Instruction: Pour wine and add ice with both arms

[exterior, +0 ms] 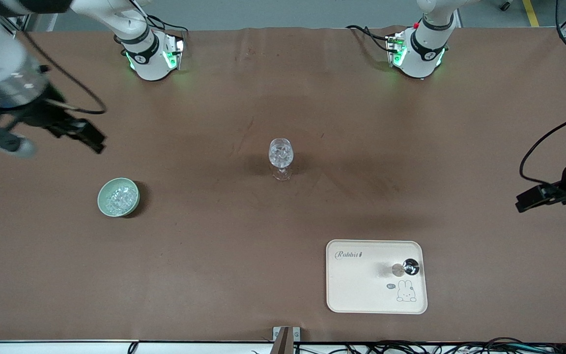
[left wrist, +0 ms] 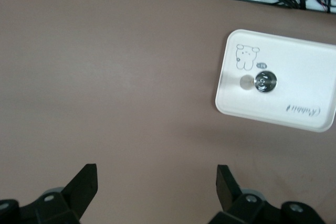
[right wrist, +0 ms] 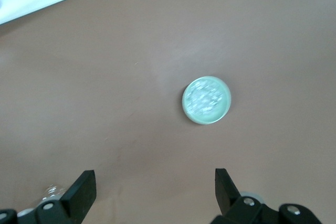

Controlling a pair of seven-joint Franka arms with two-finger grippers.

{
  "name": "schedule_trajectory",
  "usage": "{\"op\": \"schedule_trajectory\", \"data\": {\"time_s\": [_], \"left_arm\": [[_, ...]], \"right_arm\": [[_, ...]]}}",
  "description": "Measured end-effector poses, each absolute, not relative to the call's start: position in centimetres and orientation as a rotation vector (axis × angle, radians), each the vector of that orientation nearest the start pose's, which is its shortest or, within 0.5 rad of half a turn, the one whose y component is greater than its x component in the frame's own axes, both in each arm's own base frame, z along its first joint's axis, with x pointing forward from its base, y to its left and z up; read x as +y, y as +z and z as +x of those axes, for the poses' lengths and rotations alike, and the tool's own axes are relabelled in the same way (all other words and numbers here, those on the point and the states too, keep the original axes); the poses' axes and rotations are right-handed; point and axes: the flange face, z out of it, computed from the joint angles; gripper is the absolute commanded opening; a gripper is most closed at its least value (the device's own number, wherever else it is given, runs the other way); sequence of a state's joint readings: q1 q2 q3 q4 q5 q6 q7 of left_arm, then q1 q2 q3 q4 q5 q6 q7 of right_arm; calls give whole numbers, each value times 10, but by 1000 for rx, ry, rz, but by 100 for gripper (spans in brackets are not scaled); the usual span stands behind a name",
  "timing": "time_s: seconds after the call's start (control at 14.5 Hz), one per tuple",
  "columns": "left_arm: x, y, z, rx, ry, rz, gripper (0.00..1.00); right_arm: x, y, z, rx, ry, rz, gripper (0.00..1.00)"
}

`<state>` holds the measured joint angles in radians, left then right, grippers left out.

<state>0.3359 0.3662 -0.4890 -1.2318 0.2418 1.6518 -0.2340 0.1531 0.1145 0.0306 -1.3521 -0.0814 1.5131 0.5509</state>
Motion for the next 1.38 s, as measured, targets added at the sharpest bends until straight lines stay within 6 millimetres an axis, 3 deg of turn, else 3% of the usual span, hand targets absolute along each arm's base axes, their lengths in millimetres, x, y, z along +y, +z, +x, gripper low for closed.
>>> {"op": "schedule_trajectory", "data": {"time_s": [0.21,0.41,0.62,0.97,1.38], "left_arm": [[-39,622,633,-109,-126,-3059,100],[-60,636,596,-107,-91,-3093,100],[-53,636,566,-150,-49,-3122,100],[-54,636,527,-149,-25,-3112,100],[-64,636,520,-45,-22,-3110,100]], "right_arm": [[29,664,579,590,-120,-3146,100],[-12,666,577,530,-118,-3166,100],[-43,665,570,425,-102,-3193,100],[-65,667,565,265,-115,-3216,100],[-57,662,559,277,-22,-3159,100]]}}
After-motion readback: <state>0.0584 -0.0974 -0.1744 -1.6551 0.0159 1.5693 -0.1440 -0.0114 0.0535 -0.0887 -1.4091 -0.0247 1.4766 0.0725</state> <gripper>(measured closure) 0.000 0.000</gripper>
